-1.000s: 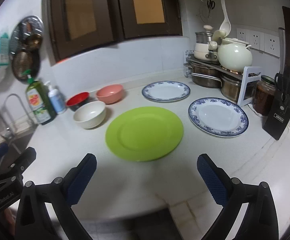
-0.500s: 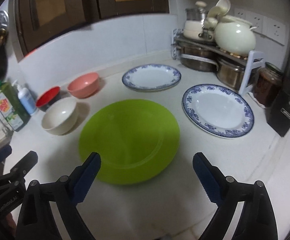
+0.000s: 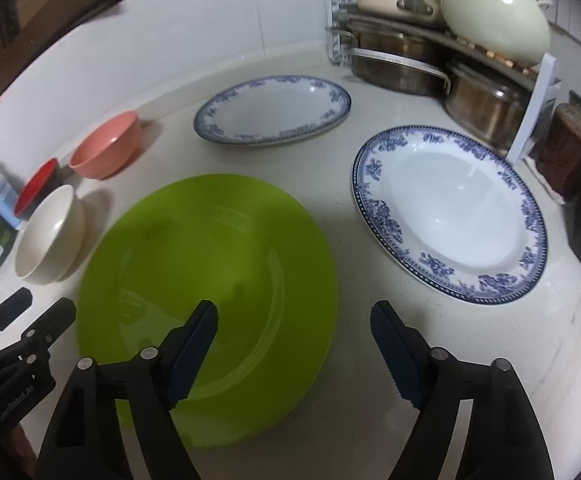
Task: Organize plates and bowls
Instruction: 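Close both grippers on the rim of the lime-green plate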
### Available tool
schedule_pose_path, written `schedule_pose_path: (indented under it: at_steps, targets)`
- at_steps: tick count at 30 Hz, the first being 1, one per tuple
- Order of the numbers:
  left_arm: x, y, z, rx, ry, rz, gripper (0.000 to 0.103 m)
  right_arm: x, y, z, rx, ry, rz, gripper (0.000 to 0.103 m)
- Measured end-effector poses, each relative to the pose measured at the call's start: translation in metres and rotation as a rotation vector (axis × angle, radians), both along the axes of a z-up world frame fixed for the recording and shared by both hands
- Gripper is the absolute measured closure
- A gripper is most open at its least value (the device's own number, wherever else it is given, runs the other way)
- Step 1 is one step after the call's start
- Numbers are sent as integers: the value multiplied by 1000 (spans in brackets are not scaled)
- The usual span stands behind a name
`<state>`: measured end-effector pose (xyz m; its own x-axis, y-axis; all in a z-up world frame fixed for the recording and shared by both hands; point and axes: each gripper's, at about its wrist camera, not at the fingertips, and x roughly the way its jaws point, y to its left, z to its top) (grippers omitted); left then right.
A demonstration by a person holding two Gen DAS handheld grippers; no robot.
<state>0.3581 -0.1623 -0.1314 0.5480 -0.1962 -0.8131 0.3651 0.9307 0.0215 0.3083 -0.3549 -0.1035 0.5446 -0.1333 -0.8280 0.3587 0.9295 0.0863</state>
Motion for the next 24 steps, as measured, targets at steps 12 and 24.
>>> schedule_pose_path:
  at_steps: [12,24]
  targets:
    - [22,-21,-18,-7,91,-23,47,27,-20,-20,47,67,8,38]
    - [29,-20,-24,-23,119,-12,63,32,-18,-20,42,72,50,62]
